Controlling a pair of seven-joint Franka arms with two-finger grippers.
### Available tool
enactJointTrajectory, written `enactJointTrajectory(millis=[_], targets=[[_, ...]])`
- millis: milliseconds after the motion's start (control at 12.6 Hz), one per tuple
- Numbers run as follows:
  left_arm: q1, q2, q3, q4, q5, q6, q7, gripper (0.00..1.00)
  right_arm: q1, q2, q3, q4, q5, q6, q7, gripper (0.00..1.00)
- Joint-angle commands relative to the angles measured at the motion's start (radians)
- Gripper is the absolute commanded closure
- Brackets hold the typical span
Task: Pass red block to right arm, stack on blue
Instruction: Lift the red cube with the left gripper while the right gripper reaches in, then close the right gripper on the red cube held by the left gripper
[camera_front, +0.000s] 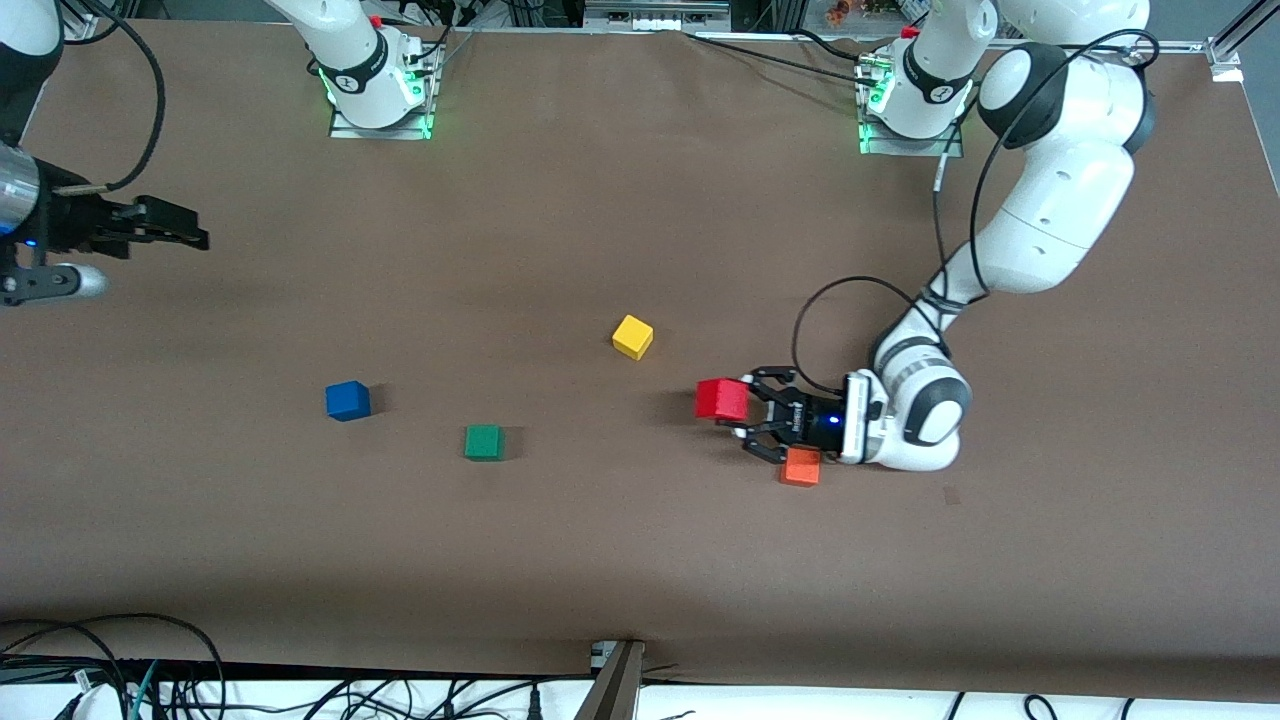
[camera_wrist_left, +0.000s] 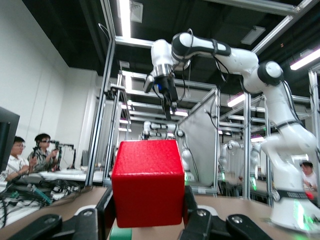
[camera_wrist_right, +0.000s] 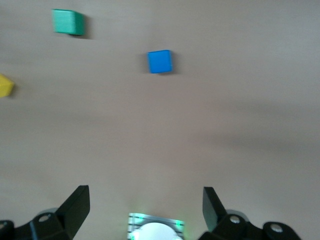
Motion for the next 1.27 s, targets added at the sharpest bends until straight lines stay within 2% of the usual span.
enactJointTrajectory(millis=[0, 238, 396, 713, 872, 1189], targets=[[-0.092, -0.051, -0.010, -0.018, -0.154, 0.073, 0.009, 1.00, -0.006, 0.029, -0.004, 0.015, 0.133, -0.014, -0.008, 0.00], [-0.157, -0.100, -0.032, 0.002, -0.188, 0.199, 0.012, 1.00, -0.047, 0.104, -0.010, 0.015, 0.359, -0.014, -0.014, 0.00], [-0.169, -0.109, -0.096, 0.003, -0.202, 0.291, 0.010, 1.00, -0.066, 0.165, -0.010, 0.014, 0.498, -0.016, -0.078, 0.00], [-0.176, -0.147, -0.245, 0.012, -0.200, 0.625, 0.000, 1.00, -0.061, 0.233, -0.004, 0.014, 0.724, -0.011, -0.077, 0.00], [-0.216, -0.155, -0.254, 0.063, -0.200, 0.728, -0.005, 1.00, -0.046, 0.276, -0.001, 0.017, 0.848, 0.026, -0.071, 0.00], [-0.333, -0.187, -0.251, 0.132, -0.196, 0.984, -0.117, 1.00, 0.034, 0.340, -0.001, 0.018, 0.991, 0.154, -0.066, 0.00]])
